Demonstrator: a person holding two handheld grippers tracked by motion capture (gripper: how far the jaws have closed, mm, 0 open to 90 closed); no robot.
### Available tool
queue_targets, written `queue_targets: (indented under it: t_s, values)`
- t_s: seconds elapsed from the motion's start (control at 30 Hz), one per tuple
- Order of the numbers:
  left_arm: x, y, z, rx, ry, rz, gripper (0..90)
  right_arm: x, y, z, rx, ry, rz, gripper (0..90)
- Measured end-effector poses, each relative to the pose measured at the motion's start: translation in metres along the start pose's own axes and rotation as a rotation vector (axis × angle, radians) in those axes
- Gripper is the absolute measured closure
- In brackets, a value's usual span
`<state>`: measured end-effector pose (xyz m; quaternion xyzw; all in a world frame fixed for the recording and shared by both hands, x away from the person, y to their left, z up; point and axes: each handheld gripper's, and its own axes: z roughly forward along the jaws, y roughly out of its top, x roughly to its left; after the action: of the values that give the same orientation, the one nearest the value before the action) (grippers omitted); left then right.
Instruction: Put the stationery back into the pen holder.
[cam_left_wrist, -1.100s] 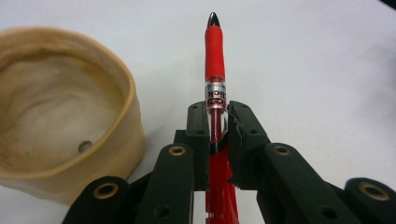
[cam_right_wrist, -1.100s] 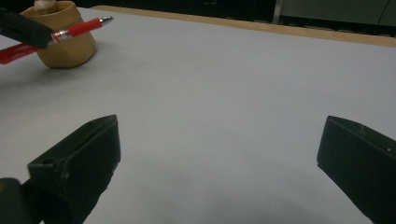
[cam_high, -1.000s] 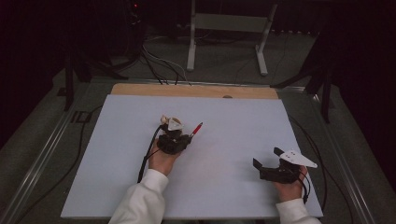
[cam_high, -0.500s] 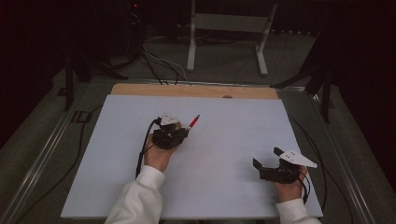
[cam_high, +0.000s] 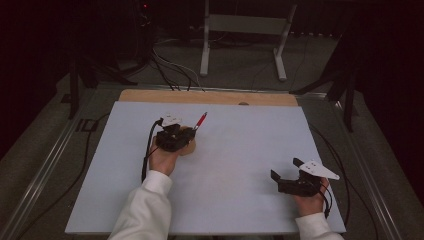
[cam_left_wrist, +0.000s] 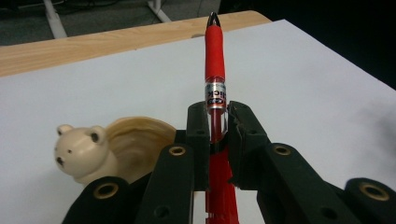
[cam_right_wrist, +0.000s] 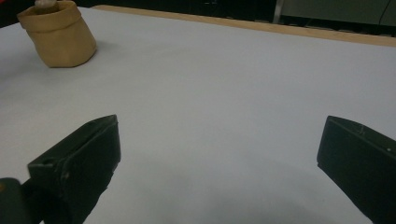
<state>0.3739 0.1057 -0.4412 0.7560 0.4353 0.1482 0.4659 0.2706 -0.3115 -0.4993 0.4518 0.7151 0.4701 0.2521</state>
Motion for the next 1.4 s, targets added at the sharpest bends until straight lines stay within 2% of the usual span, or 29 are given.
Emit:
queue_targets:
  t_s: [0.17,0.57,1.03,1.4]
  values:
    - [0.007,-0.002,0.005,-0.019,0.002,0.016,80.4,0.000,0.000,0.000,0.000,0.000,-0.001,0.0]
    - [0.018,0.004,0.016,-0.033,0.015,0.008,80.4,0.000,0.000,0.000,0.000,0.001,-0.002,0.0]
    - [0.026,-0.001,0.030,-0.026,0.049,0.014,80.4,0.000,0.000,0.000,-0.002,0.002,-0.001,0.0]
    - [0.025,-0.005,0.037,0.000,0.058,0.020,80.4,0.000,0.000,0.000,-0.003,0.003,0.001,0.0]
